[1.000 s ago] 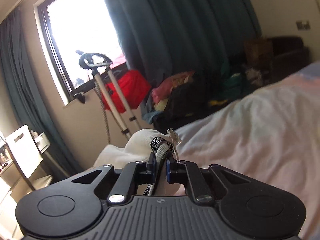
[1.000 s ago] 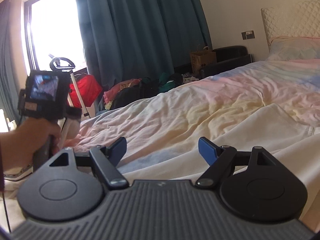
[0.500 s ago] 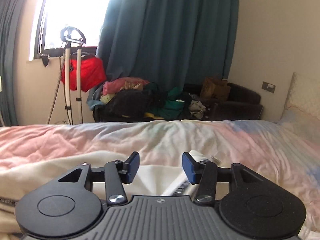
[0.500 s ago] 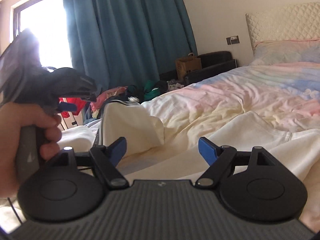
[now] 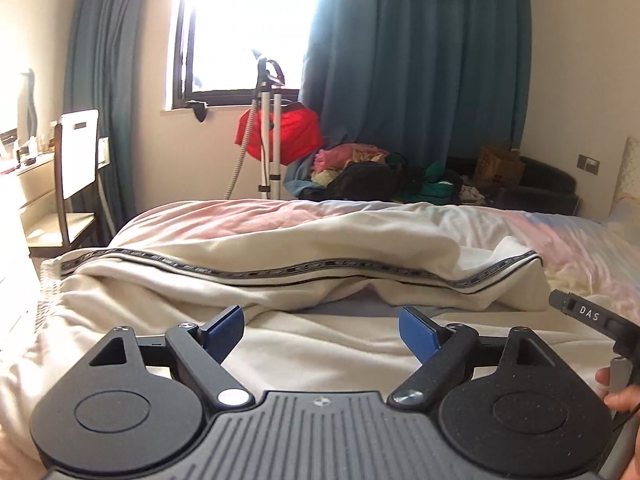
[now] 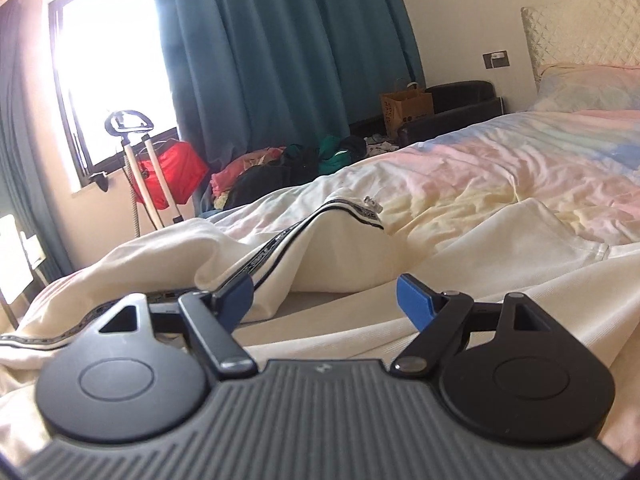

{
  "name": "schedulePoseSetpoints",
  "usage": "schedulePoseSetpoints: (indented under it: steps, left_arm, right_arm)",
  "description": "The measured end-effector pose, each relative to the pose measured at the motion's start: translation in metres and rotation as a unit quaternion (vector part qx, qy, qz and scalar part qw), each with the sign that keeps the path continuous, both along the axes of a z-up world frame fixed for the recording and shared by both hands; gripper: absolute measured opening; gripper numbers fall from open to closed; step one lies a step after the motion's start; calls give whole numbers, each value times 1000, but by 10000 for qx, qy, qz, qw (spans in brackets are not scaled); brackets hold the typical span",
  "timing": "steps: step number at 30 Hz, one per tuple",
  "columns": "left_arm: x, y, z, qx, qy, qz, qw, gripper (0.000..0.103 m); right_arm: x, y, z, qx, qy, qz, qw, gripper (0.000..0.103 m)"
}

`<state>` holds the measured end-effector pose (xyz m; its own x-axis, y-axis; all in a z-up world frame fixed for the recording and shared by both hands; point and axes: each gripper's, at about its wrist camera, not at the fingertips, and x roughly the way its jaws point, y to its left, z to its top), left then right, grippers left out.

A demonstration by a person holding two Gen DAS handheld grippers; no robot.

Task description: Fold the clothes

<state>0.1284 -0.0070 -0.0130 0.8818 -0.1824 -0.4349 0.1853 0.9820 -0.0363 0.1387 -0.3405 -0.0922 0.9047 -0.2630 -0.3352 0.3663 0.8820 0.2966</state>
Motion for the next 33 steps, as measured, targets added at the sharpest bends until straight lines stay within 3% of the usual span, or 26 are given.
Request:
schedulePoseSetpoints:
  steps: [3,7,11,14,18,20,23,26,29,31,33]
  left_arm:
    - [-30,25,-2,-70,-347,218,9991,86]
    - [-56,41,-2,-359,-503,392,9973,86]
    - [-70,39,0,-390,-654,394,9963,86]
    - [-74,40,-3,-388,-767,343,9957,86]
    - [-71,41,-10,-434,-737,358,9957,86]
    - [-62,44,-16,-662,-578,350,9955,86]
    - [-54,45,-24,-831,-532,343,9945,86]
    - [-42,44,-30,-818,-534,334,9947,86]
    - [-30,42,-38,-840,-412,310,9951,86]
    - [-24,42,-45,-842,-286,309,9956,86]
    - [-20,42,-51,-852,-208,319,9956,86]
  right_arm:
    - [-4,-1,1,367,245,323,9985,80]
    - [-22,-9,2,1142,340,574,9912,80]
    - [-39,-4,4,1233,305,694,9895,82]
    - [-39,6,8,936,274,691,9928,82]
    - [-29,6,10,1298,119,904,9873,82]
    - [-15,4,12,1432,66,1013,9845,82]
    - [13,6,21,1207,69,938,9882,82]
    - [56,-17,11,2174,41,757,9731,81]
    - [100,-42,-14,3068,323,60,9512,82]
    - [128,-57,-31,3326,488,-231,9415,82]
    - [149,-70,-43,3362,378,-439,9400,82]
